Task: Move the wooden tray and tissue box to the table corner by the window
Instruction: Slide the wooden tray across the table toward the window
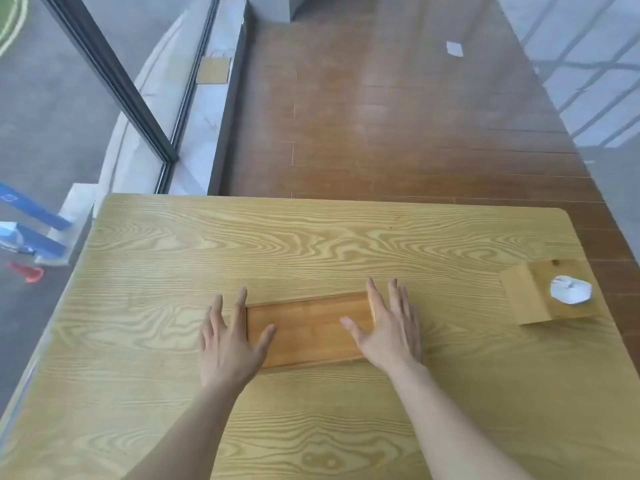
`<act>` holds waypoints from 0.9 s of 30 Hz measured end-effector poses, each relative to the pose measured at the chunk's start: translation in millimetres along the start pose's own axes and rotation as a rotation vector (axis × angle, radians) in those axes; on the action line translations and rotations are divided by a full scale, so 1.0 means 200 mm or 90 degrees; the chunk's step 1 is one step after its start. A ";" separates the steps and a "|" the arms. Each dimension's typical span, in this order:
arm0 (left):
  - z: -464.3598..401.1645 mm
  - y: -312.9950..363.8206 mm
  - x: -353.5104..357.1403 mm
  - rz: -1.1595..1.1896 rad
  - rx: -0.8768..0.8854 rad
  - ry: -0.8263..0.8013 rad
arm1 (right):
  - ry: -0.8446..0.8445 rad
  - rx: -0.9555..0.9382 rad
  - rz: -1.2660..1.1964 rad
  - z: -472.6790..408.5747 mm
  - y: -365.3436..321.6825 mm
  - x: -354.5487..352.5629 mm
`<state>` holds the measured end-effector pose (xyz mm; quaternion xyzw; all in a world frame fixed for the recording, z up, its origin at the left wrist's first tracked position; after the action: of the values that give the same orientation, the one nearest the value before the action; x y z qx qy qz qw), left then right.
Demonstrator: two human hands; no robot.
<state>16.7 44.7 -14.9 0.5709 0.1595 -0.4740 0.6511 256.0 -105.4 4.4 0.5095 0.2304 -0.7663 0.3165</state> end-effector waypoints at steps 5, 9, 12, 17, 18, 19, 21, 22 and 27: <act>0.04 -0.02 0.11 0.072 -0.080 -0.057 | -0.068 0.023 -0.024 0.00 0.01 0.12; 0.07 0.00 0.16 0.113 -0.105 -0.034 | -0.087 0.023 -0.026 0.03 0.00 0.16; 0.09 0.01 0.18 0.104 -0.124 -0.008 | -0.093 0.018 -0.008 0.04 -0.01 0.19; 0.13 0.01 0.21 0.106 -0.160 0.024 | -0.099 0.008 0.020 0.04 -0.02 0.20; 0.15 0.01 0.21 0.105 -0.169 0.030 | -0.103 0.004 0.026 0.04 -0.02 0.21; 0.17 0.01 0.22 0.101 -0.176 0.036 | -0.105 -0.001 0.032 0.05 -0.02 0.21; 0.21 0.01 0.21 0.090 -0.176 0.053 | -0.110 -0.013 0.044 0.06 -0.02 0.21; 0.23 0.02 0.20 0.085 -0.173 0.063 | -0.111 -0.020 0.046 0.07 -0.01 0.21; 0.30 0.01 0.14 0.070 -0.156 0.120 | -0.094 -0.057 0.049 0.11 -0.03 0.16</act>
<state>12.0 -21.9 -17.0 0.5368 0.2451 -0.3591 0.7231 229.0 -123.3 -17.6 0.4454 0.2209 -0.7779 0.3844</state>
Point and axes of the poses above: each hand's wrist, its own z-axis away from the middle knuckle, its own x-axis out of the palm, y = z × x, the point moved 5 cm from there along -z, towards the middle knuckle, and after that the axes turned 15 degrees about z, right-handed, at the moved point
